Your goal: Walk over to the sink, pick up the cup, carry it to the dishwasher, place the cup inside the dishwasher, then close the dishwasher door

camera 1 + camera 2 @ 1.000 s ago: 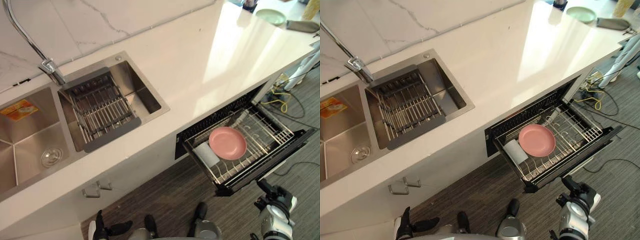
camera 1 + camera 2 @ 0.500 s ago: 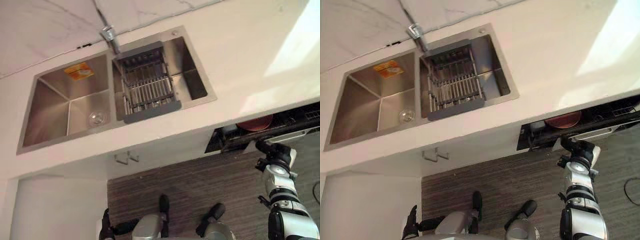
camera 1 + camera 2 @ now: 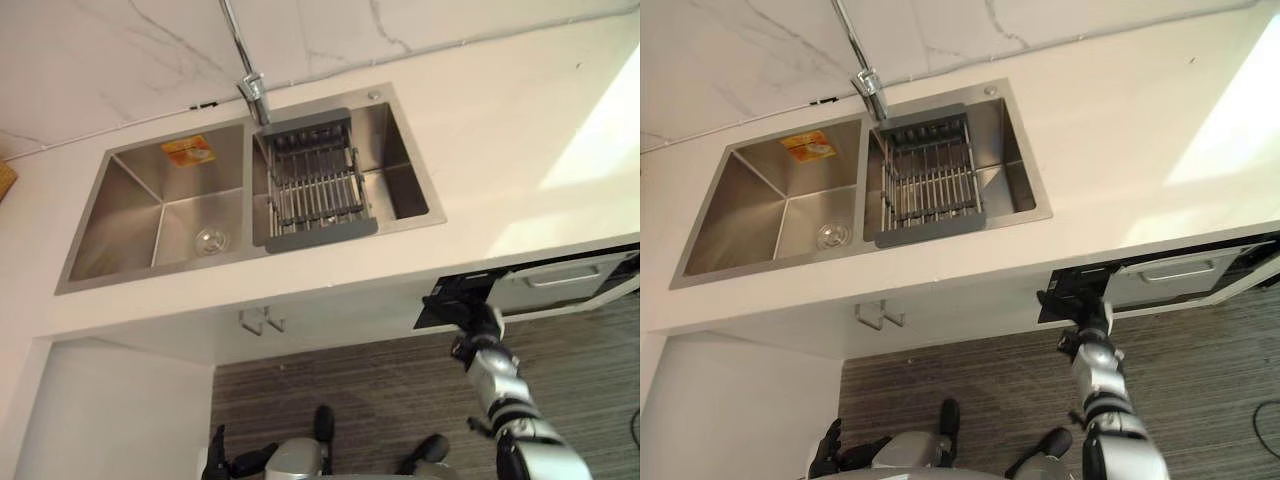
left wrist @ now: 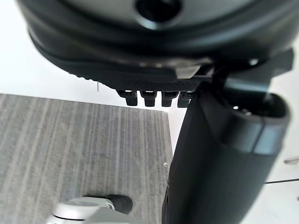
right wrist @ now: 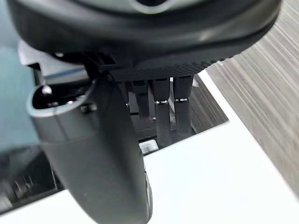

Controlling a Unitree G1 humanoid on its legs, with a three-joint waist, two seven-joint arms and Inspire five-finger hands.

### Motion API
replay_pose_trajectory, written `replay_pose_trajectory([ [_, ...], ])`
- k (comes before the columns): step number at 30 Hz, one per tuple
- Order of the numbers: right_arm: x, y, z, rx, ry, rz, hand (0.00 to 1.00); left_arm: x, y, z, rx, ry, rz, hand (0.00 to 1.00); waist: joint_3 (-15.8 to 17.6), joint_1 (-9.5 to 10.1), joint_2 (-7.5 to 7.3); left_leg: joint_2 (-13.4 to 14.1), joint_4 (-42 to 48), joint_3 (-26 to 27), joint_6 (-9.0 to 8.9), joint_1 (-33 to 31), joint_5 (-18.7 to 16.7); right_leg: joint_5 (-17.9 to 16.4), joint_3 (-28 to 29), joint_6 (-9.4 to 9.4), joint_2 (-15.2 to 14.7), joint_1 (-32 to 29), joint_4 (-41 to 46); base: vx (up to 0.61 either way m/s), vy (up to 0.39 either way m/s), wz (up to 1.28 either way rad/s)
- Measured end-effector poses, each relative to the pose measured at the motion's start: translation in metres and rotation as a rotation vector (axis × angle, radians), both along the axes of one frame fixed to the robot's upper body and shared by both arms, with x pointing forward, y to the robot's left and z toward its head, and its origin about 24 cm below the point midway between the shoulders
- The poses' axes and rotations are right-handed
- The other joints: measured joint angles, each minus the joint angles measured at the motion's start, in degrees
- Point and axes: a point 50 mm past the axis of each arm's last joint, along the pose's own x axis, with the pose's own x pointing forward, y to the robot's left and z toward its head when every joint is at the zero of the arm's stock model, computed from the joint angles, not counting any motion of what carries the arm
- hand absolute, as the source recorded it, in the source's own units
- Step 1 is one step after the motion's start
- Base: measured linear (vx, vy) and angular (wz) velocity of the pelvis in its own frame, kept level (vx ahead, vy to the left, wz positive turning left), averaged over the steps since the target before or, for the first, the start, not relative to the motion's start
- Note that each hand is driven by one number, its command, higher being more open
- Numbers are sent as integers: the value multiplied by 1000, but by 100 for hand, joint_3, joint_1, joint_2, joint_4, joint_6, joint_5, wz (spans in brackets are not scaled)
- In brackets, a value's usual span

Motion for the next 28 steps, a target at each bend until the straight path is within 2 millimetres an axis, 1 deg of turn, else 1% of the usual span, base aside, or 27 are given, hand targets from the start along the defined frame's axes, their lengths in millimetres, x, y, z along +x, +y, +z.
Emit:
replay_pose_trajectory([
  [1, -17, 4, -12, 34, 36, 5, 100, -1, 3, 0, 5, -1, 14, 100, -47, -28, -61, 9, 0, 51, 22, 42, -26, -4, 58, 1, 9, 12, -1, 19, 6, -32],
  [3, -70, 14, -45, 136, 186, -28, 100, -3, 11, 1, 21, -6, 49, 100, -172, -126, -296, 28, -6, 189, 70, 152, -83, -21, 191, 6, 27, 44, -3, 18, 9, -32],
  [4, -85, 16, -52, 163, 234, -45, 100, -4, 13, 1, 25, -5, 57, 100, -203, -152, -351, 31, -7, 233, 79, 182, -98, -22, 233, 6, 29, 47, -3, 25, 15, -36],
  [5, -114, 19, -64, 212, 325, -83, 100, -6, 17, 1, 30, -3, 81, 100, -254, -184, -439, 32, -20, 324, 91, 253, -132, -22, 333, 5, 30, 59, -2, 28, 23, -35],
  [7, -158, 21, -76, 232, 459, -115, 100, -8, 21, 0, 26, 5, 129, 100, -317, -248, -525, 28, -34, 484, 102, 383, -181, -20, 491, 8, 27, 86, 0, 29, 32, -40],
  [8, -167, 22, -78, 233, 488, -119, 100, -8, 22, 0, 23, 4, 140, 100, -324, -271, -539, 27, -35, 534, 112, 411, -191, -20, 540, 10, 27, 83, 0, 20, 33, -39],
  [9, -178, 20, -79, 217, 539, -105, 100, -7, 23, 0, 11, -2, 167, 100, -335, -358, -563, 23, -37, 603, 126, 459, -212, -19, 623, 22, 27, 78, 3, 10, 29, -34],
  [10, -185, 20, -80, 199, 574, -79, 100, -5, 23, 0, -2, -12, 180, 100, -356, -414, -575, 16, -38, 628, 145, 490, -240, -31, 679, 41, 23, 71, 9, 6, 28, -26],
  [12, -182, 17, -79, 178, 573, -64, 100, -1, 22, 0, -32, -27, 191, 100, -425, -509, -578, -9, -40, 639, 168, 494, -257, -55, 694, 54, -21, 38, 84, 6, 33, -6],
  [14, -181, 16, -78, 174, 583, -48, 100, 4, 20, 0, -67, -41, 191, 100, -494, -509, -613, -71, -40, 619, 210, 513, -283, -273, 681, 111, -187, -70, 517, 25, 64, 13],
  [15, -182, 15, -78, 196, 583, -51, 100, 5, 19, -1, -104, -44, 206, 100, -546, -496, -653, -127, -40, 596, 283, 552, -330, -502, 681, 206, -398, -178, 991, 58, 98, 25],
  [16, -181, 15, -78, 211, 580, -46, 100, 5, 19, -2, -138, -41, 225, 100, -577, -493, -694, -182, -39, 575, 337, 588, -366, -649, 764, 260, -664, -367, 1674, 67, 113, 22],
  [17, -177, 14, -77, 219, 570, -49, 100, 4, 18, -3, -155, -40, 235, 100, -585, -482, -678, -205, -36, 544, 400, 592, -403, -661, 924, 249, -809, -545, 2098, 70, 133, 26],
  [18, -169, 16, -77, 232, 546, -41, 100, 3, 19, -3, -169, -35, 241, 100, -579, -501, -686, -220, -22, 459, 430, 599, -414, -544, 1530, 85, -931, -860, 2765, 53, 124, 29],
  [19, -165, 18, -77, 240, 533, -35, 100, 3, 21, -3, -174, -34, 243, 100, -560, -508, -715, -238, 8, 394, 474, 619, -404, -466, 1864, -24, -916, -938, 2983, 59, 148, 58],
  [20, -162, 24, -77, 263, 521, -34, 100, 5, 24, -3, -184, -35, 246, 100, -530, -518, -712, -189, 48, 178, 559, 678, -415, -476, 2515, -60, -754, -1061, 3272, 62, 70, 82],
  [21, -162, 30, -78, 297, 502, -43, 100, 5, 29, -2, -175, -34, 251, 100, -551, -531, -739, -8, 92, -50, 595, 638, -439, -829, 3192, 67, -167, -980, 2984, 62, 25, 92],
  [22, -162, 32, -78, 298, 491, -41, 100, 6, 30, -1, -175, -35, 258, 100, -552, -558, -739, 54, 104, -195, 597, 595, -442, -961, 3458, 58, 159, -904, 2709, 65, -59, 108],
  [23, -161, 35, -78, 296, 472, -41, 100, 8, 30, -2, -183, -34, 273, 100, -557, -586, -754, 72, 95, -455, 585, 522, -426, -1053, 3872, 14, 652, -724, 2010, 76, -81, 101],
  [24, -162, 38, -78, 297, 461, -43, 100, 6, 31, -2, -188, -25, 291, 100, -601, -579, -870, -97, 90, -588, 533, 464, -362, -851, 4061, -234, 846, -622, 1457, 95, -93, 85],
  [25, -162, 41, -78, 298, 455, -37, 100, 4, 32, -3, -194, -22, 308, 100, -613, -576, -965, -247, 73, -617, 529, 465, -359, -908, 3940, -404, 802, -606, 1393, 182, -112, 40],
  [26, -154, 47, -78, 304, 435, -20, 100, -2, 30, -5, -202, -6, 364, 100, -669, -518, -926, -346, -6, -611, 511, 502, -346, -1125, 3910, -213, 652, -477, 1184, 188, -88, 14],
  [28, -148, 47, -77, 309, 413, -12, 100, -3, 26, -6, -213, -4, 381, 100, -660, -514, -848, -335, -7, -610, 500, 521, -346, -1124, 3878, -214, 665, -423, 1117, 126, -49, 6],
])
